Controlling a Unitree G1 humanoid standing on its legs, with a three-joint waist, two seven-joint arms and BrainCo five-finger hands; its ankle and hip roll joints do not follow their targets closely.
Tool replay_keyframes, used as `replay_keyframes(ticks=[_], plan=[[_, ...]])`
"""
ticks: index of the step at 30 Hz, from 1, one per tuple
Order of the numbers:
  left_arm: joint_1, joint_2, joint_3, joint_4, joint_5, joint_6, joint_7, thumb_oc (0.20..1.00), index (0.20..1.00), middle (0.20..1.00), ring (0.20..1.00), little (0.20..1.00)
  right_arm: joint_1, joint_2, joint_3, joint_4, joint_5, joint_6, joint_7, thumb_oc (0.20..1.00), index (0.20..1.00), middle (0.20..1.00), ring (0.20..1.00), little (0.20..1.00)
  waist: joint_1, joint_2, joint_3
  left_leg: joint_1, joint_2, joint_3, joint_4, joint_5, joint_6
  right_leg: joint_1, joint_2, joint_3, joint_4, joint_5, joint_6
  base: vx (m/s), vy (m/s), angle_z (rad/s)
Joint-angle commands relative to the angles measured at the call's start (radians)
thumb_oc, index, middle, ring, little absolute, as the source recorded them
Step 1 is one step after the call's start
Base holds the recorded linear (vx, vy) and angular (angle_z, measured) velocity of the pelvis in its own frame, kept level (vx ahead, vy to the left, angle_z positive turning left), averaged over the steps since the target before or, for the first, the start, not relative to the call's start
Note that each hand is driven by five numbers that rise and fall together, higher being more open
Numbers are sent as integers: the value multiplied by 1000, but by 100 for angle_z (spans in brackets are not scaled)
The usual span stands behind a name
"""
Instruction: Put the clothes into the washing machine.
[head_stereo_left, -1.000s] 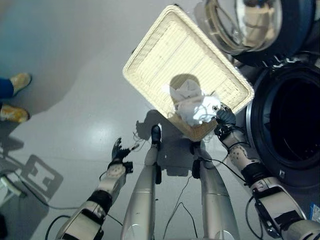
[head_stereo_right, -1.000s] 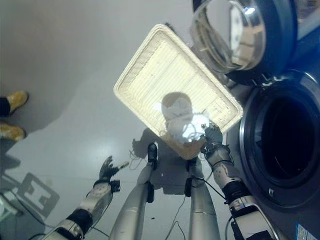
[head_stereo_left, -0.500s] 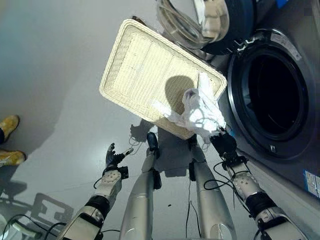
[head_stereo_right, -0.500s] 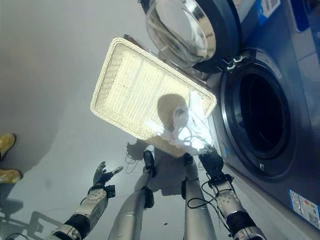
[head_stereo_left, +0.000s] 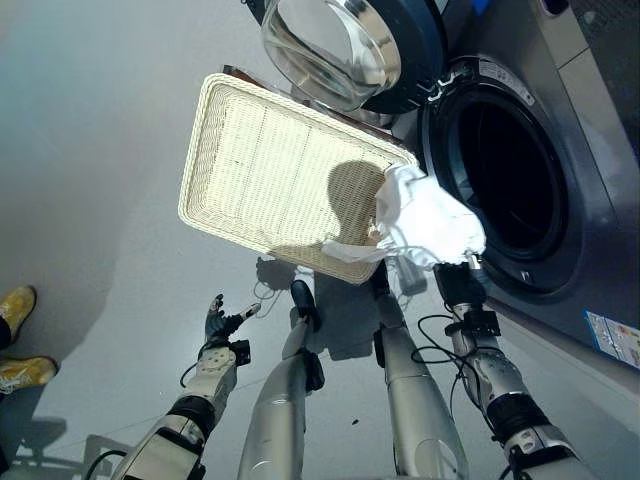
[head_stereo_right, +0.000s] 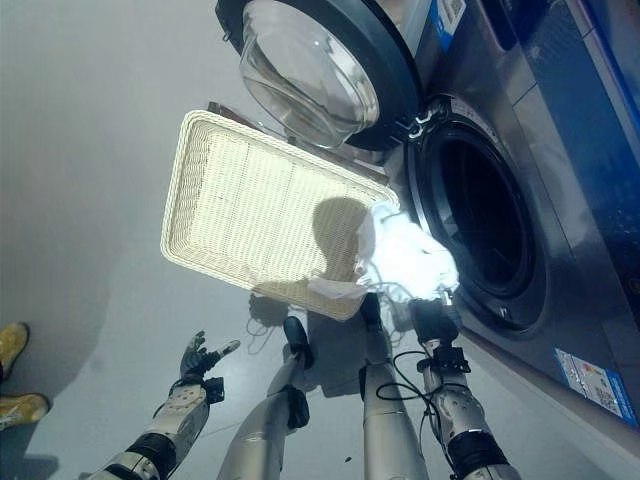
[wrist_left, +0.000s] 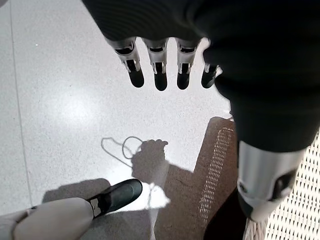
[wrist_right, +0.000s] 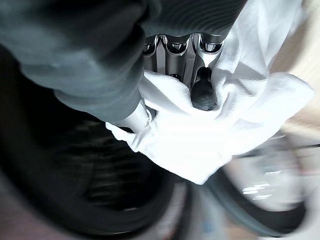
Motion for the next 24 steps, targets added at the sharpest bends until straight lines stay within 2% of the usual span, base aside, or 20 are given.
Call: replay_keyframes(ticks=[1, 3, 7, 14, 17, 18, 19, 22, 23, 24], plan=[[39, 6, 16, 42, 4, -18, -10, 1000, 1000, 1000, 1000, 1000, -11, -44, -88, -105, 29, -200, -134, 200, 200, 200, 200, 200, -5, 31, -18, -51, -56, -24, 127, -108, -5, -16, 22, -128, 106, -127, 19, 73, -19, -3], [34, 7, 17, 59, 6, -9, -25, 1000, 1000, 1000, 1000, 1000, -60, -63, -167, -105, 29, -312, -251, 200, 200, 200, 200, 200, -5, 33, -18, -56, -49, -19, 161, -126, -6, -15, 19, -135, 128, -141, 13, 111, -38, -1], [21, 14, 12, 70, 11, 3, -38, 1000, 1000, 1000, 1000, 1000, -115, -80, -242, -110, 29, -406, -327, 200, 200, 200, 200, 200, 0, 34, -18, -67, -41, -17, 182, -131, -8, -18, 22, -146, 151, -155, 5, 93, -67, -7], [3, 19, -8, 35, 25, 42, -34, 1000, 1000, 1000, 1000, 1000, -200, -165, -245, -54, 29, -426, -408, 200, 200, 200, 200, 200, 17, 44, -18, -91, -38, -28, 190, -121, -11, -39, 30, -162, 181, -169, -5, 63, -60, -2], [-13, 35, -25, 17, 27, 73, -33, 1000, 1000, 1000, 1000, 1000, -259, -227, -212, 39, -37, -370, -524, 200, 200, 200, 200, 200, 36, 51, -18, -122, -39, -45, 203, -113, -10, -67, 38, -169, 214, -181, -15, 68, -120, 3], [-14, 37, -27, 15, 27, 75, -33, 1000, 1000, 1000, 1000, 1000, -267, -235, -209, 52, -36, -367, -530, 200, 200, 200, 200, 200, 38, 52, -18, -125, -39, -47, 205, -113, -10, -70, 38, -170, 218, -182, -16, 89, -187, 8], [-13, 48, -42, 11, 33, 77, -40, 1000, 1000, 1000, 1000, 1000, -327, -299, -194, 141, -55, -350, -566, 200, 200, 200, 200, 200, 55, 57, -18, -140, -40, -62, 214, -111, -12, -80, 40, -179, 242, -196, -23, 83, -175, 10], [-8, 63, -60, -6, 38, 83, -48, 1000, 1000, 1000, 1000, 1000, -423, -390, -181, 234, -97, -351, -624, 200, 200, 200, 200, 200, 76, 67, -18, -159, -42, -81, 229, -111, -15, -96, 40, -192, 275, -213, -29, 81, -175, 14], [2, 72, -75, -20, 41, 84, -51, 1000, 1000, 1000, 1000, 1000, -489, -448, -175, 285, -97, -390, -640, 200, 200, 200, 200, 200, 91, 72, -18, -172, -43, -92, 241, -113, -16, -107, 39, -200, 294, -222, -33, 53, -129, 5], [6, 74, -79, -26, 42, 84, -50, 1000, 1000, 1000, 1000, 1000, -509, -467, -174, 303, -99, -406, -649, 200, 200, 200, 200, 200, 94, 74, -18, -176, -43, -95, 244, -114, -17, -110, 38, -202, 299, -225, -34, 61, -146, 7]])
